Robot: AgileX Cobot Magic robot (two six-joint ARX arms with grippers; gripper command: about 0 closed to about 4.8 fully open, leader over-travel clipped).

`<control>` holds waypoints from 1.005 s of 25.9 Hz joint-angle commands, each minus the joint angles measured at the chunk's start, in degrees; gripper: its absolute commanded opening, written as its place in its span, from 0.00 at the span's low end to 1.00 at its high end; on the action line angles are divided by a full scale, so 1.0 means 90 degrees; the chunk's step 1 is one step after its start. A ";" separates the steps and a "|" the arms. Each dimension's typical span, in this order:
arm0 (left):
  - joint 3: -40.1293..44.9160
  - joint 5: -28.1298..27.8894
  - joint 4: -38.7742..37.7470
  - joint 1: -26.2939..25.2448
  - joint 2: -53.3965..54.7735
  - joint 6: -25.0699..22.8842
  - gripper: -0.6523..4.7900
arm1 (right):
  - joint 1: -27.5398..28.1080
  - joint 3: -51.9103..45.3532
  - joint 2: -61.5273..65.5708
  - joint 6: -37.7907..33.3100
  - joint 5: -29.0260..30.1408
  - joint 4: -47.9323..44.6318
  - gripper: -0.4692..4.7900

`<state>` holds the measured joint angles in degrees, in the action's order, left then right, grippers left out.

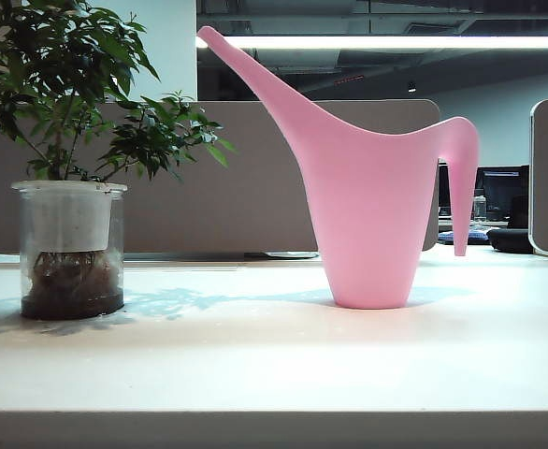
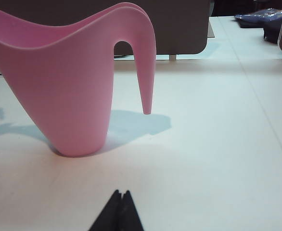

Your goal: Pick up the watering can from the table, water the potted plant, and put the can back.

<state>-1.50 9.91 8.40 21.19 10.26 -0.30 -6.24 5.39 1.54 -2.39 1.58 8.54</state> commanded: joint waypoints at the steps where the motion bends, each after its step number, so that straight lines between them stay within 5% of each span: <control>1: 0.0063 0.0041 -0.0148 -0.0015 -0.0374 0.0005 0.11 | -0.0010 -0.0177 -0.0002 0.0087 0.0126 -0.0282 0.08; 5: 0.0126 -0.0488 -0.1052 -0.0219 -0.1154 -0.0189 0.11 | -0.0010 -0.0590 0.0000 0.0194 0.0262 -0.0323 0.08; 9: 0.0129 -0.0493 -0.0974 -0.0678 -0.1122 -0.0199 0.11 | -0.0015 -0.0590 -0.0029 0.0318 0.0296 -0.0376 0.08; 17: 0.0129 0.0301 -0.0597 -0.2164 -0.1122 0.0075 0.11 | -0.0017 -0.0590 -0.0066 0.0444 0.0289 -0.0627 0.08; 22: 0.0126 0.1321 -0.0595 -0.3004 -0.1122 0.0255 0.11 | -0.0007 -0.0590 -0.0068 0.0612 0.0216 -0.0685 0.08; 26: 0.0126 0.1581 -0.0595 -0.3130 -0.1122 0.0287 0.11 | -0.0007 -0.0590 -0.0073 0.0612 -0.0469 -0.0840 0.08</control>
<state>-0.16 23.49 2.35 -7.01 0.12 2.04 -6.28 0.40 0.89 2.92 1.17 3.33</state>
